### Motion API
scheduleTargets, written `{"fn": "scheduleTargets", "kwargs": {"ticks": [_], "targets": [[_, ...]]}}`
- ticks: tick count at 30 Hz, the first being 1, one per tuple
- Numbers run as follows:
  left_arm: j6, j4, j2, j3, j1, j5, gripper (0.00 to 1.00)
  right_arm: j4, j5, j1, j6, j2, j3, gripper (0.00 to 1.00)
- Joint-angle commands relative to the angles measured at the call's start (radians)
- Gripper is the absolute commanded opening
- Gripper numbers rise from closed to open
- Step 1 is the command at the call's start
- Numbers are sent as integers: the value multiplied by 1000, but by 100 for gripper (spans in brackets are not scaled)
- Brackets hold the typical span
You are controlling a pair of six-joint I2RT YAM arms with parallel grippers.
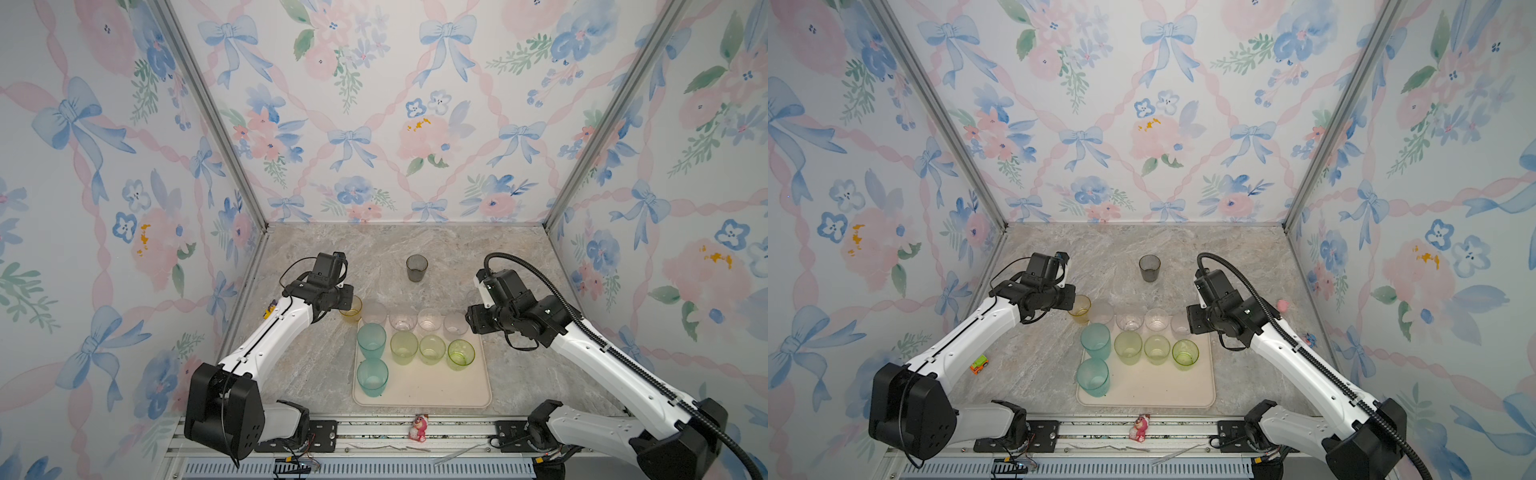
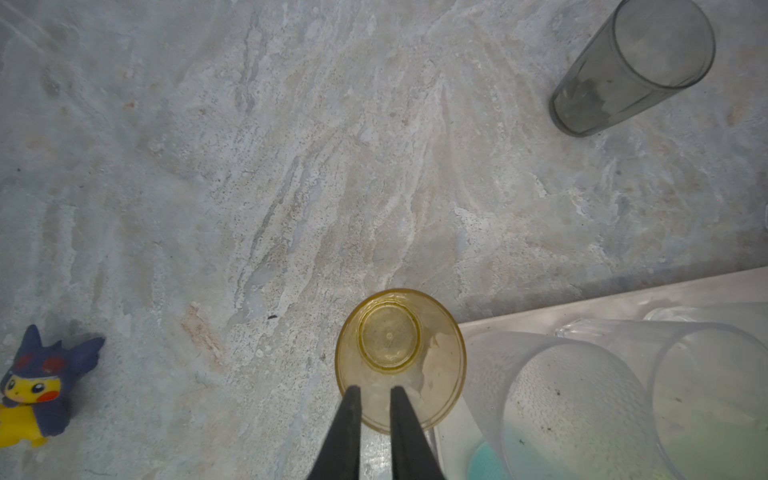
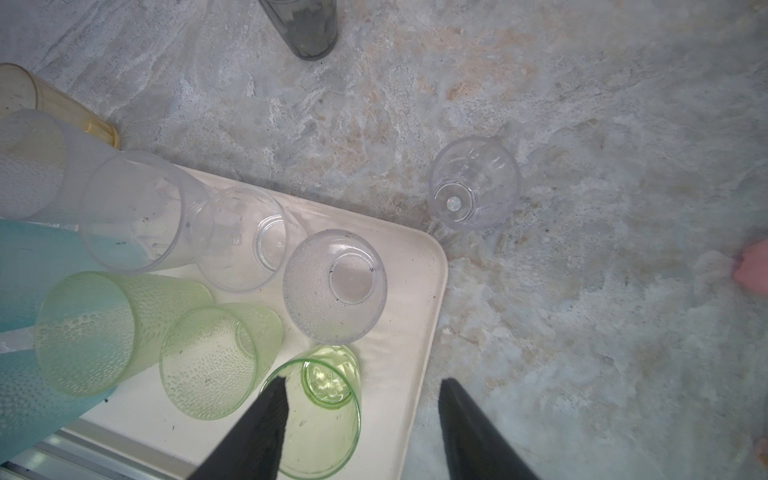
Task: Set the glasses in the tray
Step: 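Raise the right gripper while the left gripper lowers toward the yellow cup, then close the left gripper on the yellow cup's rim and lift it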
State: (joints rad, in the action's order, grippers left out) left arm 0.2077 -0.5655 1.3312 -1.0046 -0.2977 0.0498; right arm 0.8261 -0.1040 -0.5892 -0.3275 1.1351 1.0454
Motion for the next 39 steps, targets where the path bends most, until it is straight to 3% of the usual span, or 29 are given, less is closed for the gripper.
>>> {"fn": "scheduleTargets", "kwargs": {"ticks": [1,6,27,39], "targets": [[13,-33,25,28,24,-31,19,-14,13,18,16,-34,-23,61],[12,-31,58,38,37,-33,23,-18,17,26,11,-57,-42,61],[9,-30,136,25,60,-43,20,-23,27,45,11,-106,-88,61],[4,-28,206,-9,62,-43,12,-22,42,78,16,-122,-107,62]]}}
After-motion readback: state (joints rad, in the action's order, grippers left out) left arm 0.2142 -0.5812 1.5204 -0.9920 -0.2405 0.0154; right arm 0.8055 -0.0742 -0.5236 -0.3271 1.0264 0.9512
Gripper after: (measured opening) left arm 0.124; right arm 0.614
